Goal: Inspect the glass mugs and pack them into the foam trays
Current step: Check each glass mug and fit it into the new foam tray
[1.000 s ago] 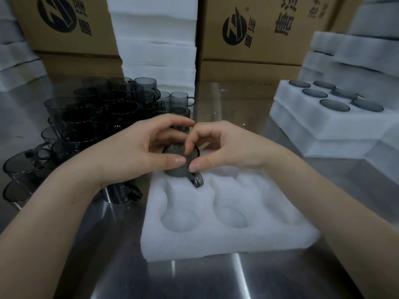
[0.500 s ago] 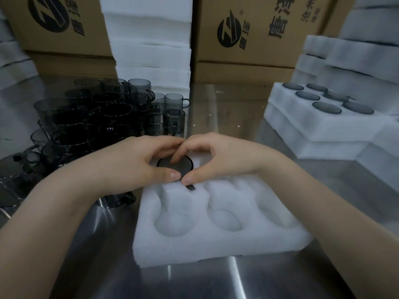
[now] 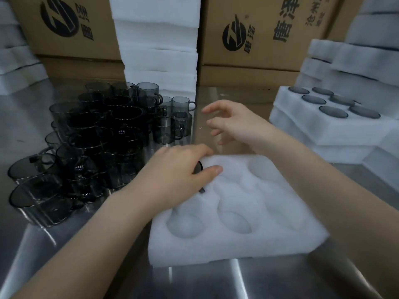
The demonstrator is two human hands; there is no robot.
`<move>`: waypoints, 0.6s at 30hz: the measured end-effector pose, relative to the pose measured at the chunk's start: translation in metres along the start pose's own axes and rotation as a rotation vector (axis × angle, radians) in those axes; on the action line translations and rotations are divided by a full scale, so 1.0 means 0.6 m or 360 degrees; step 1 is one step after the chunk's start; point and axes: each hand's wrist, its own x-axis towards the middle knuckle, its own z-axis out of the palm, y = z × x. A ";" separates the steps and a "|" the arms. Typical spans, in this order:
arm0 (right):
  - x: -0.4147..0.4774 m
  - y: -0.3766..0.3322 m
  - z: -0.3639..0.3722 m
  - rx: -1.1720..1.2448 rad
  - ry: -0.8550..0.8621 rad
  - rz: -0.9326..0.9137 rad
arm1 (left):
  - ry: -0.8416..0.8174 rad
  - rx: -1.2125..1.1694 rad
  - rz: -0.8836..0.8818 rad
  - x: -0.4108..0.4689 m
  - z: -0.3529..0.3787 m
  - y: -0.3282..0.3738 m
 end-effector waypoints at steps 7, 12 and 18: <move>0.095 -0.006 0.052 -0.1029 -0.0351 -0.0118 | -0.0187 0.0280 0.0044 0.009 0.006 -0.008; 0.130 0.009 0.071 -0.1256 -0.0146 -0.0093 | -0.0188 0.0260 0.0022 0.010 0.006 -0.010; 0.104 0.026 0.039 -0.1054 0.0021 -0.0131 | -0.0051 -0.0048 -0.0036 0.009 0.007 -0.010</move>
